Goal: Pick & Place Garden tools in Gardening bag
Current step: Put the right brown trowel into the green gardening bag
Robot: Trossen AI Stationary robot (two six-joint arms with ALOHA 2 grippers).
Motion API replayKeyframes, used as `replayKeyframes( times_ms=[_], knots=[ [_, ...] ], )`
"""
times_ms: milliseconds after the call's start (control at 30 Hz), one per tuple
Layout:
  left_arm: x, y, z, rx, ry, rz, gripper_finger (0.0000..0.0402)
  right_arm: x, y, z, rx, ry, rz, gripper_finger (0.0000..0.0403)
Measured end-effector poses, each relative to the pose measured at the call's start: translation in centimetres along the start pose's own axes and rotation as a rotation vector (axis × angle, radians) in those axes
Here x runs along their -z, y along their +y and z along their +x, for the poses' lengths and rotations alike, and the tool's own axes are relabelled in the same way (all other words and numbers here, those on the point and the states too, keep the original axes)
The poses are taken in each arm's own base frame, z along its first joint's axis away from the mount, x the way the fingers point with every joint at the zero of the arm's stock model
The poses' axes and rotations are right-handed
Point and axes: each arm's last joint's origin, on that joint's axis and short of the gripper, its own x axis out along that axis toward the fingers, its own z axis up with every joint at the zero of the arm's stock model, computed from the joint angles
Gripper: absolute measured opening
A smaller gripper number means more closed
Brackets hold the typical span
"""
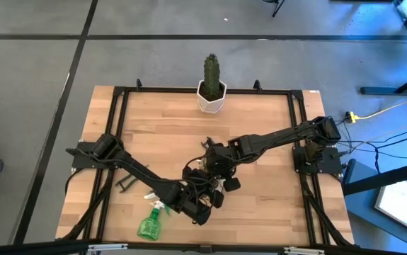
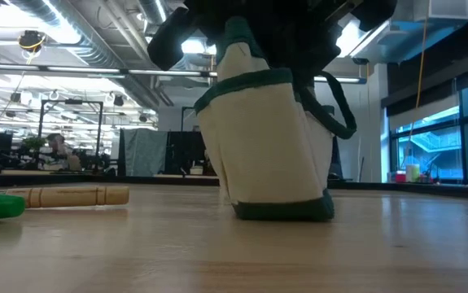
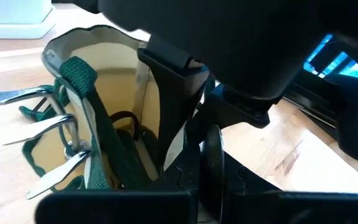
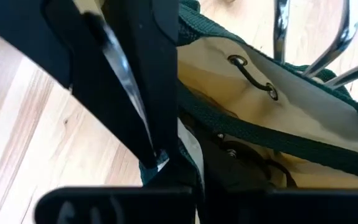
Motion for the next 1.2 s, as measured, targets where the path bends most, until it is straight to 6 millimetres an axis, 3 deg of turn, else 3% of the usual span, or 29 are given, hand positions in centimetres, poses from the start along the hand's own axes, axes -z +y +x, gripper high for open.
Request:
replayKeyframes(
  times_ms=[167,267,633,767,1200],
  knots=[
    [0.1,0.0,-0.1,-0.002,-0.016,-0.004,0.0007,0.0,0.0,0.0,0.001,-0.004,-0.004,0.0],
    [0.1,-0.1,-0.3,0.009,-0.006,-0.007,0.0029,-0.2,-0.1,-0.1,0.012,-0.019,-0.011,0.0],
    [0.1,-0.5,-0.3,0.041,0.008,-0.045,0.0184,-0.3,-0.1,-0.4,0.018,-0.029,-0.01,0.0],
    [0.1,-0.5,-0.3,0.035,-0.014,-0.065,0.0222,-0.3,-0.1,-0.3,0.017,-0.028,-0.01,0.0],
    [-1.0,-0.9,-0.4,0.034,-0.042,-0.1,0.026,-0.1,0.0,-0.3,-0.004,-0.007,-0.019,0.0002]
  ],
)
